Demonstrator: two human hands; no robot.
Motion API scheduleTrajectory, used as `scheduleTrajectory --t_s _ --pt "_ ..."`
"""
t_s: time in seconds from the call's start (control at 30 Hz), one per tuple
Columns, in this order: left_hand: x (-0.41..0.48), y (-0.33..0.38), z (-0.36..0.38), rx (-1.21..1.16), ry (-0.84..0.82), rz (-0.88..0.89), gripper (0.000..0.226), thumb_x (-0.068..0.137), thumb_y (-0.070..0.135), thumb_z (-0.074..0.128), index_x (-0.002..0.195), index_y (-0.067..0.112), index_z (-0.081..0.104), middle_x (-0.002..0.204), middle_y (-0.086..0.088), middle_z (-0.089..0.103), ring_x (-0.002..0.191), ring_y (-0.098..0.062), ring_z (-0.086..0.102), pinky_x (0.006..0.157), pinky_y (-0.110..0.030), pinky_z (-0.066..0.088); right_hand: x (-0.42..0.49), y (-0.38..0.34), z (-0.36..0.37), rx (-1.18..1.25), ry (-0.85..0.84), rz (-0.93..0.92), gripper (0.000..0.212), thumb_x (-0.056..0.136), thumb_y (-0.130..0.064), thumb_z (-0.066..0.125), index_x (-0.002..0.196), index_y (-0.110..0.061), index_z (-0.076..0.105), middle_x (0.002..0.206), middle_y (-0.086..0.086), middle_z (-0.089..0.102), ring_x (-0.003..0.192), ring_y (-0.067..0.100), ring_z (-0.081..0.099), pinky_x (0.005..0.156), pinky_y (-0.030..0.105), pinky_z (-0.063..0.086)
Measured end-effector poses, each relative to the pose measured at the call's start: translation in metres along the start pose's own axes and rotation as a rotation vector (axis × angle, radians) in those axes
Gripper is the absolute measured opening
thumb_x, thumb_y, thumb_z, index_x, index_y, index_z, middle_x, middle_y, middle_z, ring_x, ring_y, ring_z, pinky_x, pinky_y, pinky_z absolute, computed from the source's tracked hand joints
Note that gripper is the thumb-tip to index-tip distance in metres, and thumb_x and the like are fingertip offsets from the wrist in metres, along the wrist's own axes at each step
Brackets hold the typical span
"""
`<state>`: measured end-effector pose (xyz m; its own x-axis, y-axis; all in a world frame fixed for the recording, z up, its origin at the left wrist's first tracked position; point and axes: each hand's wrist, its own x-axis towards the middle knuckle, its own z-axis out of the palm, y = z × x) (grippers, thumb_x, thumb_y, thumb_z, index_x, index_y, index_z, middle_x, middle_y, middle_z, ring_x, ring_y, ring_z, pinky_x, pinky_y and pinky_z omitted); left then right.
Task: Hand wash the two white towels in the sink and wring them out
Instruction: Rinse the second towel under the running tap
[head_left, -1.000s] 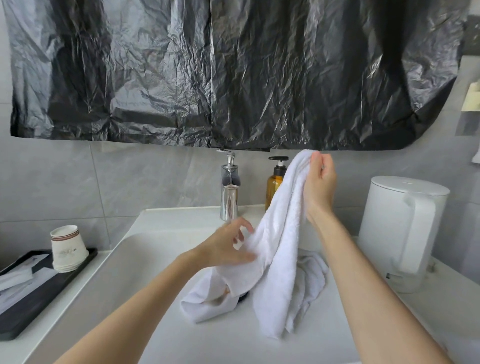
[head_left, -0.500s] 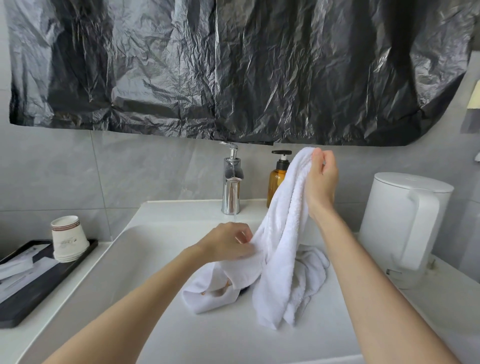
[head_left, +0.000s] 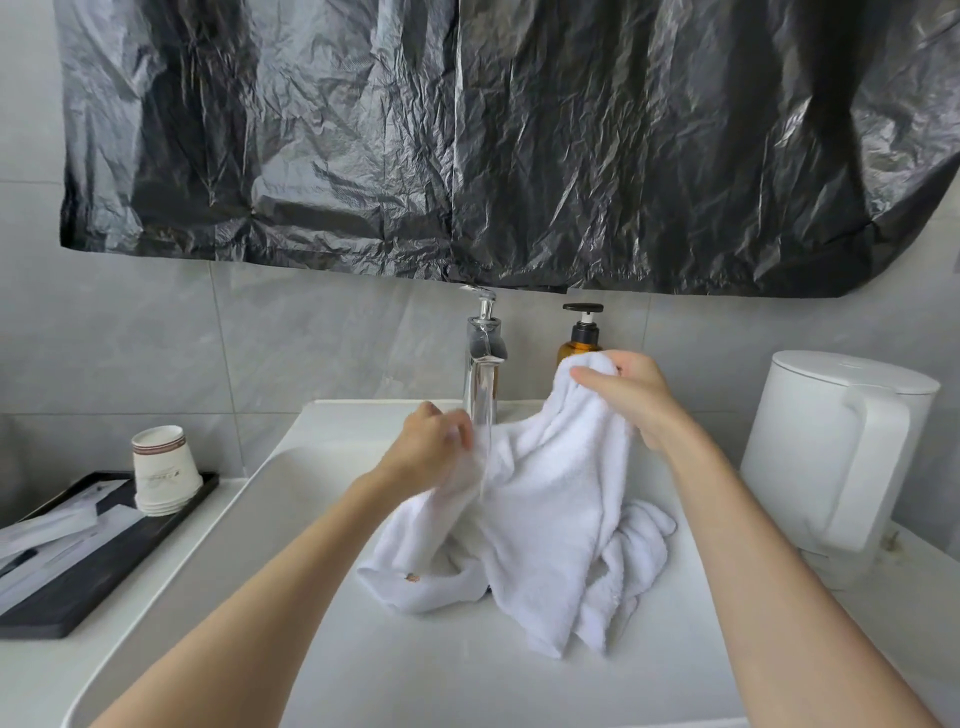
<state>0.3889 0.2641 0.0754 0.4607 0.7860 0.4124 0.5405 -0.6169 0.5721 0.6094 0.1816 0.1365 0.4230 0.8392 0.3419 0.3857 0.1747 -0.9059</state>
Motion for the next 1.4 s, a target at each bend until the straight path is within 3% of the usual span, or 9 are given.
scheduleTrajectory --t_s 0.1,0.2,0.37,0.57,0.73,1.0,1.13,1.23,1.4 --pt "-0.011 0.005 0.012 0.363 -0.218 -0.136 0.028 0.095 0.024 0.042 0.106 0.028 0.068 0.114 -0.003 0.037 0.117 -0.026 0.032 0.095 -0.036 0.031 -0.006 -0.005 0.006 0.019 -0.041 -0.090 0.013 0.091 -0.016 0.062 0.101 -0.019 0.069 0.103 0.003 0.066 0.095 0.013 0.058 0.080 0.026 0.045" --pt "-0.017 0.017 0.022 0.143 -0.326 -0.211 0.030 0.093 0.050 0.049 0.095 0.025 0.065 0.115 -0.003 0.038 0.117 -0.023 0.028 0.101 -0.037 0.030 -0.006 -0.009 0.008 0.096 -0.037 -0.144 0.015 0.094 -0.020 0.058 0.107 -0.023 0.065 0.110 0.003 0.067 0.102 0.014 0.059 0.087 0.029 0.046" --pt "-0.014 0.021 0.029 -0.022 -0.217 -0.072 0.017 0.085 0.032 0.067 0.076 0.027 0.053 0.084 0.009 0.061 0.087 -0.015 0.059 0.073 -0.021 0.044 -0.005 -0.014 0.009 0.215 0.070 -0.218 0.013 0.097 -0.018 0.054 0.105 -0.027 0.059 0.101 -0.006 0.061 0.093 0.007 0.056 0.082 0.022 0.044" --pt "-0.003 0.032 -0.012 -0.697 -0.069 -0.243 0.019 0.096 0.018 0.057 0.078 0.022 0.053 0.069 0.004 0.052 0.060 -0.013 0.049 0.060 -0.022 0.042 -0.001 -0.022 -0.002 0.311 0.434 -0.429 0.011 0.096 -0.009 0.052 0.102 -0.018 0.051 0.096 -0.015 0.054 0.084 -0.011 0.051 0.083 0.011 0.039" --pt "-0.001 0.039 -0.021 -0.757 -0.157 -0.327 0.024 0.100 0.030 0.053 0.076 0.024 0.056 0.070 0.001 0.051 0.062 -0.013 0.044 0.055 -0.026 0.032 -0.008 -0.028 -0.005 0.200 0.534 -0.457 0.009 0.095 -0.013 0.051 0.100 -0.020 0.050 0.089 -0.018 0.055 0.082 -0.008 0.052 0.075 0.013 0.039" --pt "0.000 0.033 -0.029 -0.655 0.140 -0.275 0.023 0.099 0.025 0.051 0.077 0.022 0.053 0.062 0.007 0.043 0.052 -0.009 0.040 0.048 -0.020 0.029 -0.006 -0.002 0.006 -0.576 -0.159 0.221 0.022 0.085 -0.032 0.049 0.072 -0.013 0.052 0.072 0.006 0.053 0.065 0.021 0.048 0.058 0.029 0.032" --pt "-0.001 0.042 -0.025 -0.661 0.067 -0.265 0.023 0.100 0.025 0.050 0.077 0.024 0.051 0.052 0.012 0.036 0.039 -0.003 0.032 0.039 -0.017 0.022 -0.003 0.000 0.021 -0.465 -0.268 -0.095 0.029 0.087 -0.014 0.061 0.116 -0.021 0.061 0.123 -0.003 0.061 0.108 0.014 0.057 0.094 0.031 0.045" --pt "-0.001 0.043 -0.017 -0.749 -0.043 -0.307 0.023 0.099 0.028 0.050 0.076 0.025 0.049 0.061 0.010 0.039 0.052 -0.008 0.036 0.050 -0.023 0.024 -0.006 -0.030 0.043 -0.133 -0.014 -0.398 0.030 0.095 -0.018 0.055 0.124 -0.023 0.061 0.125 -0.013 0.061 0.114 0.007 0.058 0.097 0.021 0.043" --pt "0.001 0.038 -0.020 -0.877 -0.083 -0.374 0.019 0.098 0.030 0.051 0.079 0.027 0.052 0.074 0.002 0.046 0.059 -0.013 0.041 0.056 -0.025 0.031 0.028 -0.065 0.069 -0.243 -0.083 -0.496 0.035 0.092 -0.032 0.063 0.125 -0.020 0.066 0.125 -0.003 0.066 0.116 0.009 0.060 0.104 0.025 0.044"
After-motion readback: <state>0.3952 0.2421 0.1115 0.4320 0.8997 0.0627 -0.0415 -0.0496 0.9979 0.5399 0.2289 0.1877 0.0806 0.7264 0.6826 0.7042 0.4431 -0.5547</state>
